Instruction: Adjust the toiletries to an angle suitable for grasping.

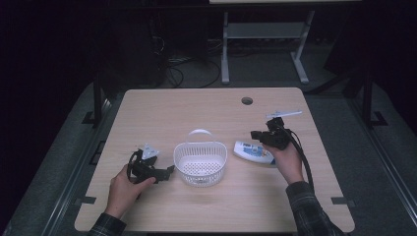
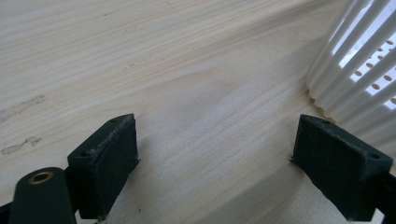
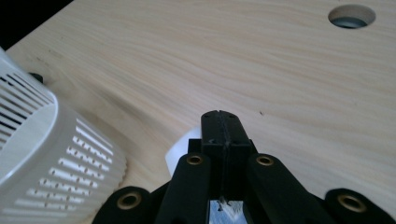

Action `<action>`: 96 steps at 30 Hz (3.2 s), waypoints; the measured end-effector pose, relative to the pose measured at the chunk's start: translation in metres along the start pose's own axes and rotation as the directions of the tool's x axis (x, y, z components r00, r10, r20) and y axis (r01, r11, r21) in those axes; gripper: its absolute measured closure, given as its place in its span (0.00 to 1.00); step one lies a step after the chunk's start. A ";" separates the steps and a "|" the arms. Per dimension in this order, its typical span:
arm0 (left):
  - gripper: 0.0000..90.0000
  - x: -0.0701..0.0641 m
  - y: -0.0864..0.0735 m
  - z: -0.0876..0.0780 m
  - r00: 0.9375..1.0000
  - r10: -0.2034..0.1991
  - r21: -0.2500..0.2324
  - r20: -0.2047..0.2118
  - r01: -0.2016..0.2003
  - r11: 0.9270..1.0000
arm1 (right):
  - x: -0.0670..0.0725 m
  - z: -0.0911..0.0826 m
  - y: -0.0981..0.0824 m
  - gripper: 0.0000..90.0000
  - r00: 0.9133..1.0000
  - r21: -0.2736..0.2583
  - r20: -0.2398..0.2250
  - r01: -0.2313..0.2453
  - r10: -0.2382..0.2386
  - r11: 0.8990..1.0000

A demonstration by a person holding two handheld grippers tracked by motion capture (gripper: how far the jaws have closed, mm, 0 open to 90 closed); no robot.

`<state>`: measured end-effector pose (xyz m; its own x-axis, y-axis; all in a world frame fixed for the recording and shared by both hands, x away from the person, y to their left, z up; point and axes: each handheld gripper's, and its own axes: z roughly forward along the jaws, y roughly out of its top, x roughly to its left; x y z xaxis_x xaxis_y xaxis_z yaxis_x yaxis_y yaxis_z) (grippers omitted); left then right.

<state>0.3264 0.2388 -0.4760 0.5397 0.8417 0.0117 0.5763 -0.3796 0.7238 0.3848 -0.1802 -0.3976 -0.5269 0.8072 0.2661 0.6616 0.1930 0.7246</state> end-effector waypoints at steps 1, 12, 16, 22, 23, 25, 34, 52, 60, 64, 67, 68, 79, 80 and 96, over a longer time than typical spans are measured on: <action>0.14 0.000 0.000 0.000 1.000 0.000 0.000 0.000 0.000 1.000 | 0.000 0.002 0.002 0.99 1.000 0.003 -0.003 -0.003 0.003 1.000; 0.14 0.000 0.000 0.000 1.000 0.000 0.000 0.001 0.000 1.000 | 0.006 0.041 0.020 1.00 1.000 0.059 -0.001 -0.012 0.012 0.998; 0.15 0.000 0.000 0.000 1.000 -0.001 0.000 0.001 0.001 1.000 | 0.006 0.057 0.019 1.00 1.000 0.089 0.015 -0.027 0.026 0.996; 0.15 0.000 0.000 0.000 1.000 0.000 0.000 0.001 0.000 1.000 | 0.003 0.073 0.011 1.00 0.999 0.134 0.029 -0.043 0.039 0.990; 0.14 0.000 0.000 0.000 1.000 0.001 0.000 0.001 -0.001 1.000 | 0.004 0.074 0.010 1.00 0.999 0.143 0.036 -0.039 0.034 0.989; 0.15 0.000 0.000 0.000 1.000 0.001 0.000 0.002 -0.001 1.000 | 0.003 0.077 0.009 1.00 0.999 0.152 0.038 -0.038 0.033 0.988; 0.15 0.000 0.000 0.000 1.000 0.001 0.000 0.001 -0.001 1.000 | 0.003 0.076 0.002 1.00 0.999 0.164 0.031 -0.042 0.037 0.985; 0.15 0.000 0.000 0.000 1.000 0.002 0.001 0.002 -0.002 1.000 | 0.019 0.059 -0.024 1.00 0.999 0.184 -0.042 0.004 0.004 0.983; 0.15 0.000 0.000 0.000 1.000 0.001 -0.002 0.001 -0.001 1.000 | 0.031 0.050 -0.036 1.00 0.997 0.183 -0.070 0.043 -0.030 0.982; 0.15 0.000 0.000 0.000 1.000 0.000 -0.002 0.001 0.000 1.000 | 0.036 0.046 -0.041 1.00 0.996 0.184 -0.068 0.065 -0.053 0.981; 0.15 0.000 0.000 0.000 1.000 0.001 -0.002 -0.001 -0.001 1.000 | 0.038 0.042 -0.045 1.00 0.996 0.182 -0.077 0.066 -0.052 0.981; 0.15 0.000 0.000 0.000 1.000 0.002 -0.002 -0.002 -0.002 1.000 | 0.039 0.040 -0.047 1.00 0.995 0.179 -0.080 0.066 -0.052 0.982; 0.15 0.000 0.000 0.000 1.000 0.004 -0.003 -0.002 -0.004 1.000 | 0.049 0.027 -0.063 1.00 0.993 0.181 -0.083 0.099 -0.085 0.979; 0.15 0.000 0.000 0.000 1.000 0.000 -0.005 -0.002 0.000 1.000 | 0.049 0.026 -0.064 1.00 0.992 0.182 -0.084 0.104 -0.089 0.978; 0.15 0.000 0.000 0.000 1.000 0.007 0.000 -0.002 -0.007 1.000 | 0.048 0.003 -0.088 1.00 0.992 0.206 -0.085 0.112 -0.097 0.972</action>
<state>0.3264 0.2390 -0.4760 0.5427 0.8397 0.0184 0.5726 -0.3859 0.7233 0.3031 -0.1568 -0.4512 -0.6318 0.7344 0.2480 0.6938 0.3931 0.6034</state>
